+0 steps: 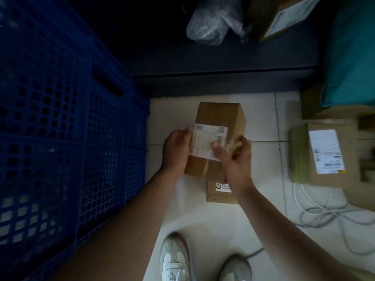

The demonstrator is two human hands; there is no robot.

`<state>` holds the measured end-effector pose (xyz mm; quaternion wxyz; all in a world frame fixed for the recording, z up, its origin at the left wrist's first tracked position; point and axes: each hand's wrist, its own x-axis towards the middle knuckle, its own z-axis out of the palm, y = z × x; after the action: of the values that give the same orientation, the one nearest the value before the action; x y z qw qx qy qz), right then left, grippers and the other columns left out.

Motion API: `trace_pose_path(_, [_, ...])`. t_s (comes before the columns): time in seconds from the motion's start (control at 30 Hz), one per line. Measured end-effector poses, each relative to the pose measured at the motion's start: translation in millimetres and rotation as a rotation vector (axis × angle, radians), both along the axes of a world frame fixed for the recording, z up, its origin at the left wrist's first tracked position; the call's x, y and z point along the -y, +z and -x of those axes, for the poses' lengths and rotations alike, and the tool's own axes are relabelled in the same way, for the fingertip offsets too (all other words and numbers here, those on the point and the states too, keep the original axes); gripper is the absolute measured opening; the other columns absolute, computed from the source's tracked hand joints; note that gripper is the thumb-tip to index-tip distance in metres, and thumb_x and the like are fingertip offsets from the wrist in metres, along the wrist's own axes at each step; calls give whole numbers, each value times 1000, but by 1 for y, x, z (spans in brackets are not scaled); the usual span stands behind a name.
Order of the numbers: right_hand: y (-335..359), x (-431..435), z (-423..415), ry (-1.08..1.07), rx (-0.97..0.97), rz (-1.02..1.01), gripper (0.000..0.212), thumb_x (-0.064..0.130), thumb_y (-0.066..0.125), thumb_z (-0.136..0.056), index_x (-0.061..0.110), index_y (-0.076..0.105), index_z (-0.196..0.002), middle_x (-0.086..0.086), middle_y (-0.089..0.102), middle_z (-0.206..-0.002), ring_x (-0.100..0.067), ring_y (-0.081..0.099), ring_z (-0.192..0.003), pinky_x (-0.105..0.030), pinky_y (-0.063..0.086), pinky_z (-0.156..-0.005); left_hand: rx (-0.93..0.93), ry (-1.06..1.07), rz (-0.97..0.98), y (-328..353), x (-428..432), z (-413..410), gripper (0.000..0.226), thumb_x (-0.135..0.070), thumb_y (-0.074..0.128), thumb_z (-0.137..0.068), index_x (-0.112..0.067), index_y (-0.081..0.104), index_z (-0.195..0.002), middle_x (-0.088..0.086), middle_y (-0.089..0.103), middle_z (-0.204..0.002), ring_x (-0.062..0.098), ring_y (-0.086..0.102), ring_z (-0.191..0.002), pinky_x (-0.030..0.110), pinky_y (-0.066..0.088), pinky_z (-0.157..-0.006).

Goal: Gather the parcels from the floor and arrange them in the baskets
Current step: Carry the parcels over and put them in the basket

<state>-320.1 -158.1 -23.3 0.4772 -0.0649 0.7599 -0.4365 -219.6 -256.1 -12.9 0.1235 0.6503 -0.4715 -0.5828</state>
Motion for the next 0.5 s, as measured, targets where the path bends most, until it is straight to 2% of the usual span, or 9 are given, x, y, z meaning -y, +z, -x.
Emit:
trace_pose_path(0.03, [2,-3,8,-42,84,41,109,69,81,-57,27,32,-145,-8,53,-138,-31,61,-117,-51,56,-90,-36,61,8,3,-1,3,15,-27,50,-101,-17,60,-98,0,67,-85,18,67,-78,22,53,-62])
trace_pose_path(0.07, [6,-5,15,-106,214,104,92,54,83,-66,22,40,-142,-11,60,-132,-31,66,-110,-47,59,-85,-84,132,-7,5,-2,6,12,-19,48,-101,-16,60,-102,2,67,-82,17,66,-74,22,54,-60])
trace_pose_path(0.1, [9,-8,23,-166,372,180,74,43,78,-75,17,47,-138,-13,65,-126,-31,69,-104,-44,60,-80,-135,177,-30,8,-2,9,14,-12,50,-100,-16,59,-109,2,67,-81,14,66,-70,21,53,-58])
trace_pose_path(0.13, [15,-12,29,-197,500,234,63,39,69,-80,14,52,-135,-14,68,-123,-31,70,-102,-41,60,-78,-177,198,-49,9,-3,11,22,-9,55,-97,-18,57,-117,3,68,-87,12,66,-70,18,52,-55])
trace_pose_path(0.2, [23,-20,39,-212,642,323,58,39,59,-86,10,54,-137,-16,66,-124,-32,68,-105,-42,58,-84,-181,161,-90,10,-9,13,43,-20,68,-90,-25,50,-129,1,64,-109,9,64,-84,16,50,-55])
trace_pose_path(0.3, [25,-28,43,-212,710,387,55,40,52,-93,11,52,-140,-20,59,-135,-38,59,-119,-52,45,-103,-128,73,-251,13,-17,13,65,-62,68,-79,-30,50,-132,-5,64,-119,12,65,-95,28,54,-72])
trace_pose_path(0.37, [27,-33,46,-209,729,392,51,40,48,-95,13,54,-138,-20,60,-134,-37,59,-117,-52,44,-104,-125,-49,-321,16,-21,14,72,-80,55,-71,-31,64,-122,-2,72,-114,20,70,-99,40,55,-87])
trace_pose_path(0.43, [29,-38,48,-195,702,368,49,41,50,-95,14,57,-134,-19,63,-129,-36,62,-114,-52,46,-102,-125,-77,-327,23,-26,17,63,-78,48,-76,-33,68,-114,-2,74,-107,21,70,-100,43,53,-93])
trace_pose_path(0.5, [31,-44,51,-194,637,309,45,39,51,-95,16,56,-133,-17,65,-126,-34,65,-111,-50,52,-96,-130,-51,-292,26,-29,19,48,-67,51,-87,-32,66,-116,-3,74,-104,19,70,-97,39,55,-86])
